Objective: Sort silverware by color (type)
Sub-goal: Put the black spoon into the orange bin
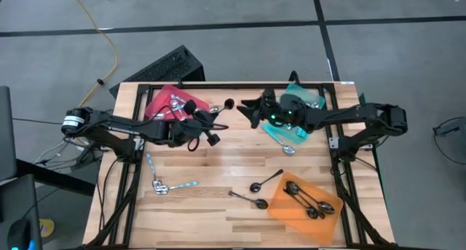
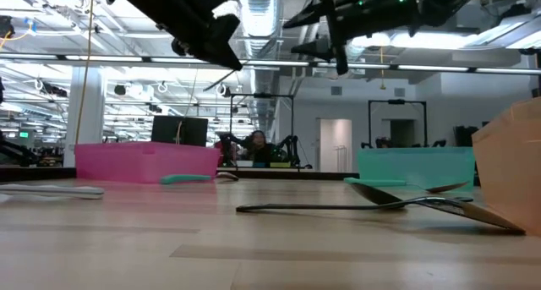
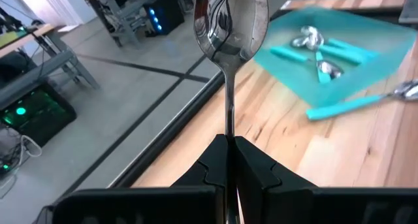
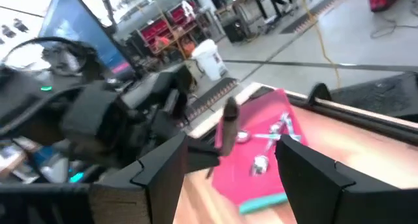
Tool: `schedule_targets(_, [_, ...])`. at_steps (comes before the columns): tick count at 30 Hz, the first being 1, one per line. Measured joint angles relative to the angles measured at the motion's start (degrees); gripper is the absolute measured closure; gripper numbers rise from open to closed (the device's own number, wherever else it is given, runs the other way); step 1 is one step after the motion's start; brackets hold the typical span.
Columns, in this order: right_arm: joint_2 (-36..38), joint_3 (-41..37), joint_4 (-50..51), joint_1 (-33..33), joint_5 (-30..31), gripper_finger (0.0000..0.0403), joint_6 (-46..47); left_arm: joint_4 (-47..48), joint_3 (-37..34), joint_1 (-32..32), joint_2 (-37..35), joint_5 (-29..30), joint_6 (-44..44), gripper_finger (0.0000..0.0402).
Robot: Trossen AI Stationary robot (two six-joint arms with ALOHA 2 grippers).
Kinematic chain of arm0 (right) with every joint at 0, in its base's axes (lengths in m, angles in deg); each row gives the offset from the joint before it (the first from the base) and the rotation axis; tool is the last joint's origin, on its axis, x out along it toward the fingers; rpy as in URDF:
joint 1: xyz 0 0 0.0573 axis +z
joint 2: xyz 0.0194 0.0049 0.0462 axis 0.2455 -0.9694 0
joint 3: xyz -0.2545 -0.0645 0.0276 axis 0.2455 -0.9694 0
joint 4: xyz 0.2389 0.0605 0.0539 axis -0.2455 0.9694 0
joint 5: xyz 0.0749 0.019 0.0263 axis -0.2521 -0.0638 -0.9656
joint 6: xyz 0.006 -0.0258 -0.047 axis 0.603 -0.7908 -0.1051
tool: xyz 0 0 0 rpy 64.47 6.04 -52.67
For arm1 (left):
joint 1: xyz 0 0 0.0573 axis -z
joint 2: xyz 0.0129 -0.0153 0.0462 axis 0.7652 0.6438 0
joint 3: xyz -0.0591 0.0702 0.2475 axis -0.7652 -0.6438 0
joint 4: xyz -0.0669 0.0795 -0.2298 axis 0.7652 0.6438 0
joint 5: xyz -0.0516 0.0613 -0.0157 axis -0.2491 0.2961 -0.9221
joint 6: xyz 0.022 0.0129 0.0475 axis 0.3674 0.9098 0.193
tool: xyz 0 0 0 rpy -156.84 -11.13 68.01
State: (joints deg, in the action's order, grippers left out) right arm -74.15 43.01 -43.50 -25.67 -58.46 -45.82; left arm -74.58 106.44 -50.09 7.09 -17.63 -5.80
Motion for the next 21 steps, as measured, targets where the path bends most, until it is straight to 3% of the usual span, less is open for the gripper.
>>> schedule_targets(10, [-7.9, 7.2, 2.6, -1.1, 0.0, 0.0147, -1.5, -0.4, 0.0, 0.2, 3.6, 1.0, 1.6, 0.0401])
schedule_targets(14, [-8.4, 7.6, 5.3, -1.4, 0.0, 0.0147, -1.4, -0.6, 0.0, 0.1, 3.5, 3.8, 1.5, 0.0401])
schedule_targets(21, [-8.4, 7.7, 5.7, -1.8, -0.2, 0.016, -2.5, -1.2, 0.0, 0.2, 3.8, 1.5, 2.3, 0.0401])
